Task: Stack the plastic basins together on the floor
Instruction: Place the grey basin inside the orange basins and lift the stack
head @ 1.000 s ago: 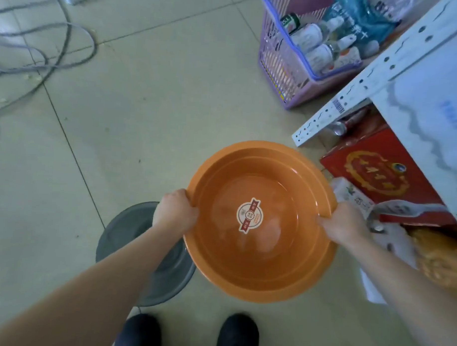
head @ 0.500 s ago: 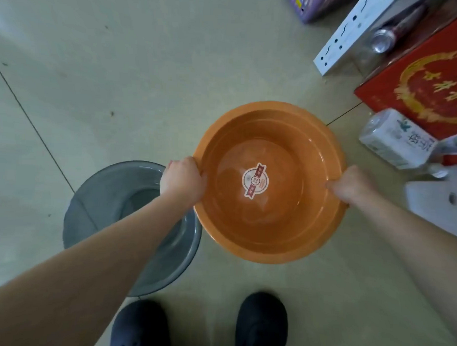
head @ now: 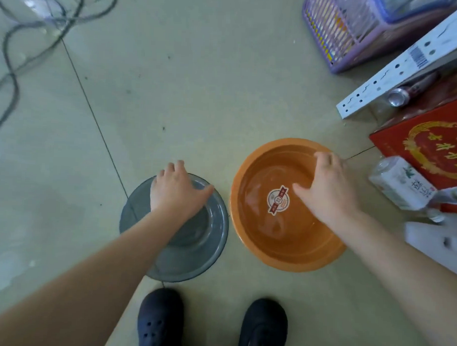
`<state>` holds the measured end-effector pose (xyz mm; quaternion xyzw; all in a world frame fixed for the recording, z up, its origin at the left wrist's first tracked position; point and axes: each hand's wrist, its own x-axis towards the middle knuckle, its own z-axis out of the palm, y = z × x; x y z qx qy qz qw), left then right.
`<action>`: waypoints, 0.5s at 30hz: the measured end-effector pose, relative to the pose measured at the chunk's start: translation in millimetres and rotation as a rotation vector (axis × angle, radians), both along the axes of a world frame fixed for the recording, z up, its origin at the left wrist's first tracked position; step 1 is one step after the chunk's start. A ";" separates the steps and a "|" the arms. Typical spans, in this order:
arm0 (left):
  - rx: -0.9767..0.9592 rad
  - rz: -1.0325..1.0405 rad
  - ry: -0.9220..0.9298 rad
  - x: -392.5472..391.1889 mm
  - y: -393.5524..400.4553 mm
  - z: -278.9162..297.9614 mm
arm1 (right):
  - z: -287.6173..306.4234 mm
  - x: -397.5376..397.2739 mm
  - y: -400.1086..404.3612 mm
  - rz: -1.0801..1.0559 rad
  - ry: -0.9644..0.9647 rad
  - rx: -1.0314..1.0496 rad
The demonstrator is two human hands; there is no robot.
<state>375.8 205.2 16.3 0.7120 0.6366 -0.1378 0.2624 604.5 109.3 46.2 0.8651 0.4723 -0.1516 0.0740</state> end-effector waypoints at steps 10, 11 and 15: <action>0.149 -0.010 0.174 -161.1 -4.1 80.2 | 42.5 -151.9 37.1 0.284 0.137 0.085; 0.149 0.002 0.170 -167.5 -4.6 78.9 | 40.4 -156.6 39.3 0.297 0.137 0.074; 0.099 0.084 0.123 -180.7 -7.2 55.1 | 18.2 -168.0 44.9 0.332 0.160 0.000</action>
